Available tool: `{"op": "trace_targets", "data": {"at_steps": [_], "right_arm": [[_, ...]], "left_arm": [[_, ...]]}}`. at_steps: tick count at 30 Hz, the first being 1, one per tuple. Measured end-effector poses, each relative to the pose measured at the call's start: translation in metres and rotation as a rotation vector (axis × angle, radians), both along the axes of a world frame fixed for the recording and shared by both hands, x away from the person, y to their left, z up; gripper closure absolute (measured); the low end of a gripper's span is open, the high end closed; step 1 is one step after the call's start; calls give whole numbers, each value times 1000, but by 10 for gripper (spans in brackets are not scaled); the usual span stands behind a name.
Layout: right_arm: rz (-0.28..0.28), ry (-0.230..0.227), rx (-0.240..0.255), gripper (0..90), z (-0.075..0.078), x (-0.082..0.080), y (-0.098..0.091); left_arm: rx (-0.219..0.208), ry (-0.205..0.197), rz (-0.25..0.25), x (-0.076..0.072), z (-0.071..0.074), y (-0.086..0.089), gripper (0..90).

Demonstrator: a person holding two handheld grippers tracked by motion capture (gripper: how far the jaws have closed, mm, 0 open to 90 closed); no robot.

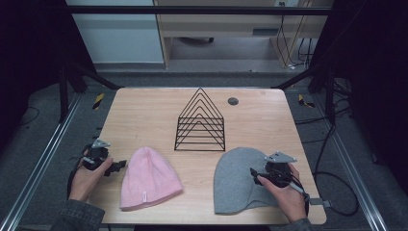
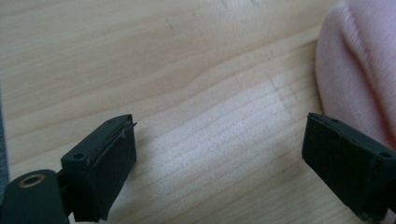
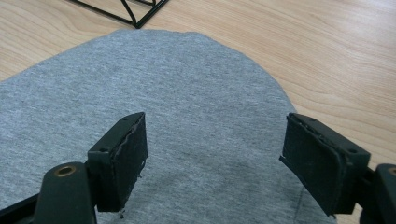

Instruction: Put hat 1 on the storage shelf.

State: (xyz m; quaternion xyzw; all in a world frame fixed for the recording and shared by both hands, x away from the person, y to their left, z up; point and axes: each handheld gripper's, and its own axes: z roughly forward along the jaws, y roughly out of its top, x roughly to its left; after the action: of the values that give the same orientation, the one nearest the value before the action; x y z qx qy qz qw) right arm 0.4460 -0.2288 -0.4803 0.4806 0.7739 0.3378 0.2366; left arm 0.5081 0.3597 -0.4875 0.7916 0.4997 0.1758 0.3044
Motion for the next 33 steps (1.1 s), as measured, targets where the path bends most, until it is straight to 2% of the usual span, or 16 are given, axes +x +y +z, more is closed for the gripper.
{"op": "trace_targets", "data": {"at_steps": [2,3,5,6,9,11,13,15,17,19,21,24,25,29,32,33], "right_arm": [[-2,-1,5,218,1,-1,0],[-4,-6,1,219,1,-1,-1],[-5,-5,-1,219,1,-2,-1],[-7,-2,-1,220,1,-2,-1],[-7,-4,-3,221,1,-2,-2],[-9,-8,4,223,2,-2,-2],[-9,-7,4,224,2,-2,-2],[-6,-4,1,225,2,-2,-2],[-9,4,0,226,1,-2,-1],[-10,4,0,227,1,-2,-1],[-11,2,-4,227,1,-2,-2],[-10,1,-2,227,1,-2,-2],[-10,4,-1,227,1,-2,-1],[-8,11,-6,228,0,-1,-1],[-8,11,-3,227,0,-1,-1],[-10,12,-1,228,0,-1,-1]], "left_arm": [[-5,-16,1,-1,4,0,97],[-21,-48,-5,-4,11,-2,97],[-33,-54,-11,-5,13,-3,103],[-53,-53,-31,-7,18,-8,110],[-56,-47,-51,-9,21,-13,126],[-72,-49,-86,-12,25,-22,151],[-76,-46,-99,-12,27,-26,160],[-62,-48,-122,-14,30,-32,189],[-65,-34,-134,-12,30,-43,206],[-59,-30,-131,-10,30,-46,219],[-39,-16,-133,-5,28,-55,290],[-36,-7,-139,-2,25,-60,344],[-44,6,-150,1,22,-63,372],[-30,37,-155,6,17,-68,422],[-40,41,-161,6,16,-68,475],[-59,47,-159,7,15,-67,490]]}}
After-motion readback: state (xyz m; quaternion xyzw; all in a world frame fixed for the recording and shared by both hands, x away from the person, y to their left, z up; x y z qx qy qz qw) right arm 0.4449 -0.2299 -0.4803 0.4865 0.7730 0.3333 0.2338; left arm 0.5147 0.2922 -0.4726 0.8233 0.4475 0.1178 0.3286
